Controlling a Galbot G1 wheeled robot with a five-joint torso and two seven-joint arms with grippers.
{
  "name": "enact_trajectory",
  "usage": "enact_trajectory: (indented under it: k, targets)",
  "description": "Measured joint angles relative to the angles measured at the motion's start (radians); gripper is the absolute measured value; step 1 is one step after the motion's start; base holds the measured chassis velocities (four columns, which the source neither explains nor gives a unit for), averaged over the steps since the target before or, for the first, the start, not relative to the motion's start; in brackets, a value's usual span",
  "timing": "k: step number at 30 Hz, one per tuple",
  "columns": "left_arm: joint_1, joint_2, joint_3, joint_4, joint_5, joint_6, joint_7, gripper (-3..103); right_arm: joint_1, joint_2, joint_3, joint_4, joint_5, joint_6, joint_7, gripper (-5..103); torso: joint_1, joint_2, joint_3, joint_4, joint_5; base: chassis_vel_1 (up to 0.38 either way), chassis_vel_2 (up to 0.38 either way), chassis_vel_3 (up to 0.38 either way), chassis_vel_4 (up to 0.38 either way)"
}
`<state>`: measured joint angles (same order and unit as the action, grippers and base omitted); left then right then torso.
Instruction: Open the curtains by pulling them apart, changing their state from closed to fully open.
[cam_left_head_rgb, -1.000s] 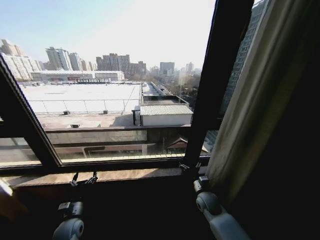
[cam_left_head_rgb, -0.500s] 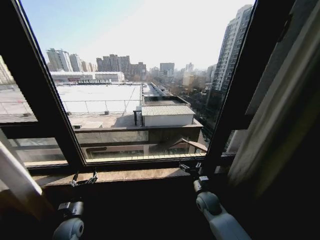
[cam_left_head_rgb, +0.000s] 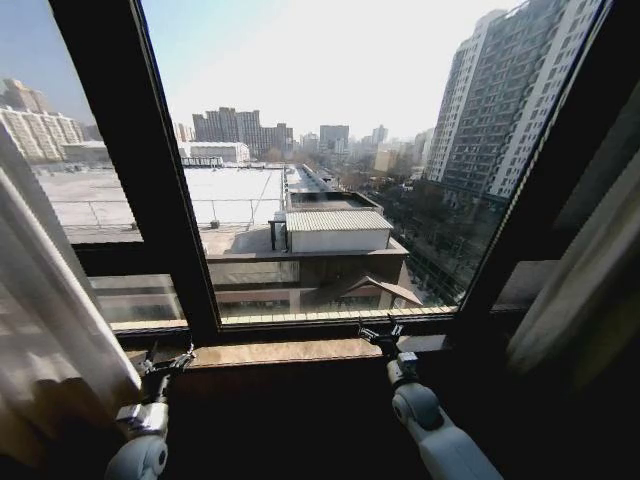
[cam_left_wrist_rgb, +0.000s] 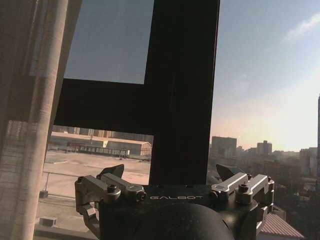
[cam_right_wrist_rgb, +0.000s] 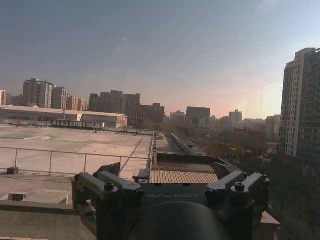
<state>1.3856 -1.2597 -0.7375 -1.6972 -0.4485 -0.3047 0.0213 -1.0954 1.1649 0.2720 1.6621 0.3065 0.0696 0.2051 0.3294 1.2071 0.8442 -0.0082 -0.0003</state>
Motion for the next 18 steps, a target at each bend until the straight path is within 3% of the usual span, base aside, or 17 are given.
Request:
enact_trajectory:
  k: [18]
  targets:
    - [0.000, 0.000, 0.000, 0.000, 0.000, 0.000, 0.000, 100, 0.000, 0.000, 0.000, 0.000, 0.000, 0.000, 0.000, 100, 0.000, 0.000, 0.000, 0.0005, -0.0006, 0.331, 0.327, -0.335, -0.322]
